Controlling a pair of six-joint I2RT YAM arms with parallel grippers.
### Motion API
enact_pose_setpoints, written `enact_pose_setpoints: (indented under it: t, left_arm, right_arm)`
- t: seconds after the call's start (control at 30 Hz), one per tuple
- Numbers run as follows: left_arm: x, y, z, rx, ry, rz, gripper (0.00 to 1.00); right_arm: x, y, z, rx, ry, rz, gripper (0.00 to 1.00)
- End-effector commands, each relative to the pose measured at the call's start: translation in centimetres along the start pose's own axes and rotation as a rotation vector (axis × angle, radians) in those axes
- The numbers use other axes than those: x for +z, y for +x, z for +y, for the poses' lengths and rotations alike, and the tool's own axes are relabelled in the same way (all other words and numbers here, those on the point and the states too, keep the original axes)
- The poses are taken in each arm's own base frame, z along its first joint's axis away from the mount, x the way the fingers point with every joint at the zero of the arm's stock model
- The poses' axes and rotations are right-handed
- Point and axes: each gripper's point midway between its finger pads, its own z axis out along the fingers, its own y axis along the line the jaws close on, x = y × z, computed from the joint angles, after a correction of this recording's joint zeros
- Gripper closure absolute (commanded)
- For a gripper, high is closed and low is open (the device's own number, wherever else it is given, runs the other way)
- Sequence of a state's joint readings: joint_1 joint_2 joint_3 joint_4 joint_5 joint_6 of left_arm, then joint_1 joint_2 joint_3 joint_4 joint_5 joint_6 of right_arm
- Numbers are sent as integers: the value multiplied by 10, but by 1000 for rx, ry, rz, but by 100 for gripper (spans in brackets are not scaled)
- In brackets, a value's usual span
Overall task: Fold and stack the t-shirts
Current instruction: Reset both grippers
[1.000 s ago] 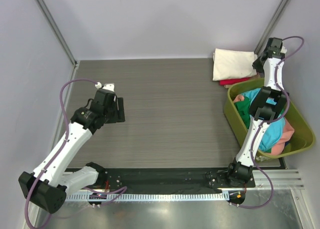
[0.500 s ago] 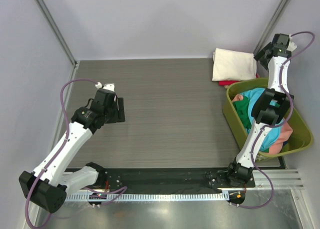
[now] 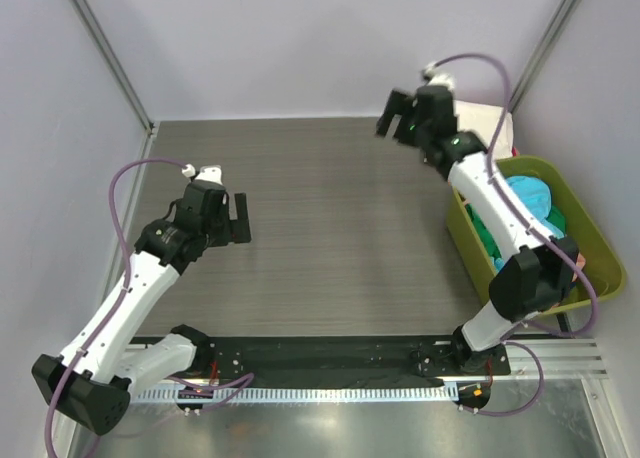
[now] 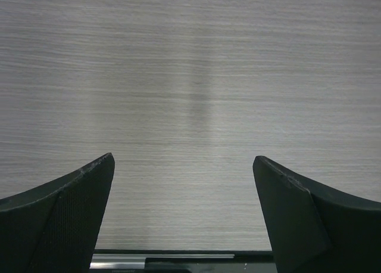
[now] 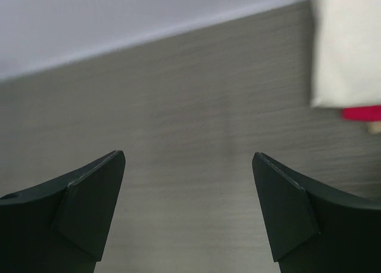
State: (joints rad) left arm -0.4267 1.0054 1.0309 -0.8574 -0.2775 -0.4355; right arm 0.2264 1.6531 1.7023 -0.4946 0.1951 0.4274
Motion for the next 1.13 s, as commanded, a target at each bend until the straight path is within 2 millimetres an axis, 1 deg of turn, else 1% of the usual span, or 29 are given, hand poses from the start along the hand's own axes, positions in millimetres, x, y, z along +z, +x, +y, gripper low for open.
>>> enact_pose_setpoints:
  t: [0.0, 0.03, 0.07, 0.1, 0.13, 0.17, 0.2, 0.23, 0.27, 0.3, 0.33, 0.37, 0.4, 0.47, 0.53, 0.63, 0.67, 0.8, 1.03, 1.1]
  left_arm:
    - [-7, -13, 11, -16, -44, -76, 0]
    - [-9, -14, 13, -18, -49, -82, 0]
    - [-10, -15, 14, -20, -51, -91, 0]
    - [-11, -16, 14, -22, -52, -96, 0]
    - [-12, -17, 15, -24, -59, -104, 0]
    - [-13, -19, 16, -29, -60, -115, 0]
    - [-14, -19, 16, -31, -60, -118, 0]
    - [-14, -20, 17, -32, -60, -121, 0]
    - [-14, -19, 17, -31, -59, -119, 0]
    - [-14, -19, 16, -31, -56, -120, 0]
    - [-14, -19, 16, -29, -55, -118, 0]
    - [-13, -18, 15, -28, -53, -114, 0]
    - [-13, -19, 15, -29, -53, -113, 0]
    - [-13, -18, 15, -28, -52, -111, 0]
    - [-13, -18, 15, -27, -52, -112, 0]
    - [-14, -19, 15, -28, -49, -115, 0]
    - [-14, -19, 14, -28, -47, -114, 0]
    - [-14, -18, 14, -30, -41, -114, 0]
    - [-16, -19, 13, -32, -30, -120, 0]
    - [-17, -19, 12, -33, -25, -124, 0]
  right_arm:
    - [-15, 64, 42, -21, -187, 48, 5]
    - [-23, 81, 51, -23, -230, 59, 5]
    - [-40, 122, 55, -45, -277, 110, 5]
    - [-48, 131, 67, -24, -341, 96, 4]
    - [-54, 147, 70, -19, -364, 114, 4]
    - [-65, 180, 68, -27, -384, 164, 3]
    - [-71, 191, 71, -26, -413, 173, 2]
    - [-76, 203, 71, -36, -419, 193, 2]
    - [-78, 225, 61, -50, -399, 230, 2]
    - [-87, 232, 65, -59, -418, 236, 1]
    - [-90, 240, 64, -64, -418, 250, 1]
    - [-92, 251, 57, -69, -407, 269, 1]
    - [-98, 252, 58, -67, -418, 265, 1]
    - [-102, 256, 54, -64, -409, 268, 1]
    - [-103, 253, 47, -59, -379, 252, 1]
    - [-105, 247, 44, -67, -359, 241, 1]
    - [-105, 244, 43, -73, -350, 232, 1]
    - [-102, 242, 39, -82, -318, 232, 1]
    - [-96, 247, 36, -79, -285, 243, 2]
    - [-97, 241, 36, -85, -279, 219, 1]
